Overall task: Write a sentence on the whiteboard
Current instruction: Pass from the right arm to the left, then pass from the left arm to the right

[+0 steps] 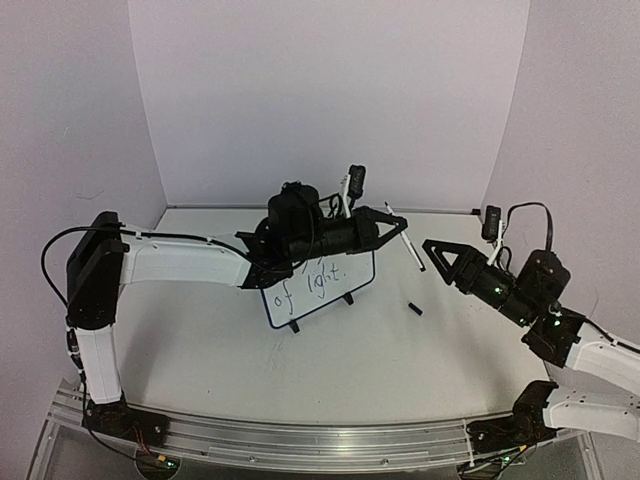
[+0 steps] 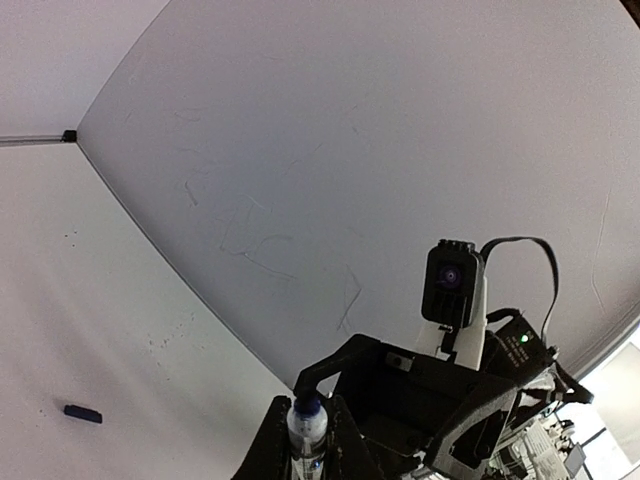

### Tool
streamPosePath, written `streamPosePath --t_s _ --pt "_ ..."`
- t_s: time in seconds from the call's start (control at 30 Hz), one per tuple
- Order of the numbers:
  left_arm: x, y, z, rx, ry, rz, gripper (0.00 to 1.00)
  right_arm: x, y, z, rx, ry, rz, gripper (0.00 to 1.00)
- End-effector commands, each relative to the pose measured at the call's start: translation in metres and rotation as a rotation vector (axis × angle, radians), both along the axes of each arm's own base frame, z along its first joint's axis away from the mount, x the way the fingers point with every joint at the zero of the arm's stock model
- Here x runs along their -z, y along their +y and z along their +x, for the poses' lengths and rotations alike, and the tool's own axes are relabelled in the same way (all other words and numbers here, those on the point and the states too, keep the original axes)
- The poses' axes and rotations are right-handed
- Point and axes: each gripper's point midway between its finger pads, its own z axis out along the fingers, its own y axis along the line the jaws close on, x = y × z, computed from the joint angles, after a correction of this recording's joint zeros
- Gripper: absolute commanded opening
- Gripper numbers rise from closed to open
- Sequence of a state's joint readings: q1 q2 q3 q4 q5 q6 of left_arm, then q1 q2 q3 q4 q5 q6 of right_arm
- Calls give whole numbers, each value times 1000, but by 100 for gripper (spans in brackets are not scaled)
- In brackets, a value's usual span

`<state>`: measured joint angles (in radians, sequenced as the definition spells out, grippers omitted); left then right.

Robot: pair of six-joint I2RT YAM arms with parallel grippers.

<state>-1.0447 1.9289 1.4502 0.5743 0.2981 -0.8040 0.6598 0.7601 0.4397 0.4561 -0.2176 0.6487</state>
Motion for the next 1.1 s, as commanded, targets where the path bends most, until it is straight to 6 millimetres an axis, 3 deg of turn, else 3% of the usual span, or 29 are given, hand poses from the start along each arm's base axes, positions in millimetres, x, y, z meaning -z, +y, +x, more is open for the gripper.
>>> streamPosePath --t_s 0.0,0.1,0.23,0.37,0.5,0.83,0.93,1.07 --pt "-47 30 -20 94 -130 17 0 8 10 -8 -78 27 -257 73" --pt "-49 41 -23 141 -156 51 0 27 25 -18 -212 99 -390 67" --pt "-50 48 -31 187 -173 89 0 32 40 -28 -336 125 -432 57" --pt "-48 49 -34 197 -168 118 0 23 54 -32 -422 110 -407 49" --pt "-44 49 -33 196 -156 135 0 9 66 -38 -495 75 -353 48" --pt "-40 48 -33 202 -145 147 0 6 81 -42 -576 63 -344 47" --pt "-39 48 -33 205 -137 143 0 5 86 -42 -589 52 -340 37" --pt "-36 46 -34 218 -123 138 0 3 92 -41 -598 39 -335 16"
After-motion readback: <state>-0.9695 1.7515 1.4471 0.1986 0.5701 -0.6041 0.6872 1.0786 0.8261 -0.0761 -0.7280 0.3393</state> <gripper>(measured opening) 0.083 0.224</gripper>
